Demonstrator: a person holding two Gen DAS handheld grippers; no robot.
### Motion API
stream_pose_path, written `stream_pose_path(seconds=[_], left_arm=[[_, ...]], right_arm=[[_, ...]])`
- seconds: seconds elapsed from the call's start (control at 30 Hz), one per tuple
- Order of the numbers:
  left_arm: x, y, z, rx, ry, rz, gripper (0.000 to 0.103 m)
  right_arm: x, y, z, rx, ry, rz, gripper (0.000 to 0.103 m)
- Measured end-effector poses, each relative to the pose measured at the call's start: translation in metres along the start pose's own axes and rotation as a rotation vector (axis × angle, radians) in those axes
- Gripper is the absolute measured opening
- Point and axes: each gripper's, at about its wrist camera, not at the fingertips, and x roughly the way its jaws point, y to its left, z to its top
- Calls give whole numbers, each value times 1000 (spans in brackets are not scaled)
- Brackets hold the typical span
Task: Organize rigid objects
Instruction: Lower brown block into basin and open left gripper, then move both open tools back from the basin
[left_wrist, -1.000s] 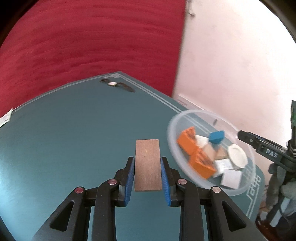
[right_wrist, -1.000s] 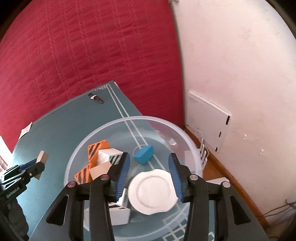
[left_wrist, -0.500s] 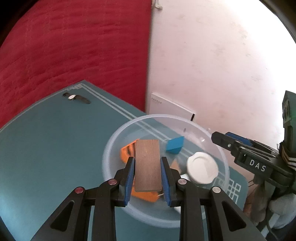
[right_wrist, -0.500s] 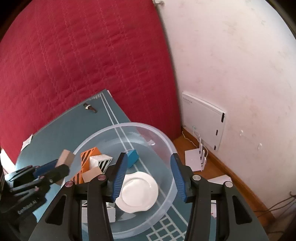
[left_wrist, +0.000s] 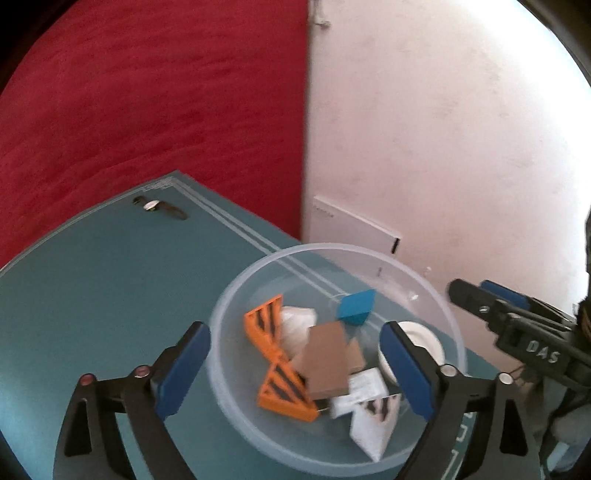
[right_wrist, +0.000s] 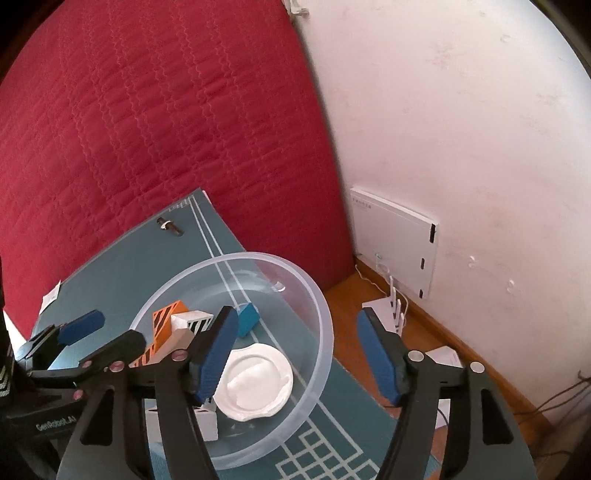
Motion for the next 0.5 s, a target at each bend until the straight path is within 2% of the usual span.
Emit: stream_pose_path(seconds=[0.07, 0.23, 0.37, 0.5], left_arm=[[-2, 9, -2, -24, 2, 26, 102], [-9, 21, -8, -35, -4, 120, 102], [-18, 24, -15, -38, 1, 191, 102], [-28, 23, -21, -33, -1, 232, 102]], right_arm=[[-1, 0, -2, 0, 4, 0, 77], [-6, 2, -5, -16, 18, 6, 80], [-13, 5, -8, -49, 26, 5, 90], [-21, 11, -17, -82, 47, -14, 94]])
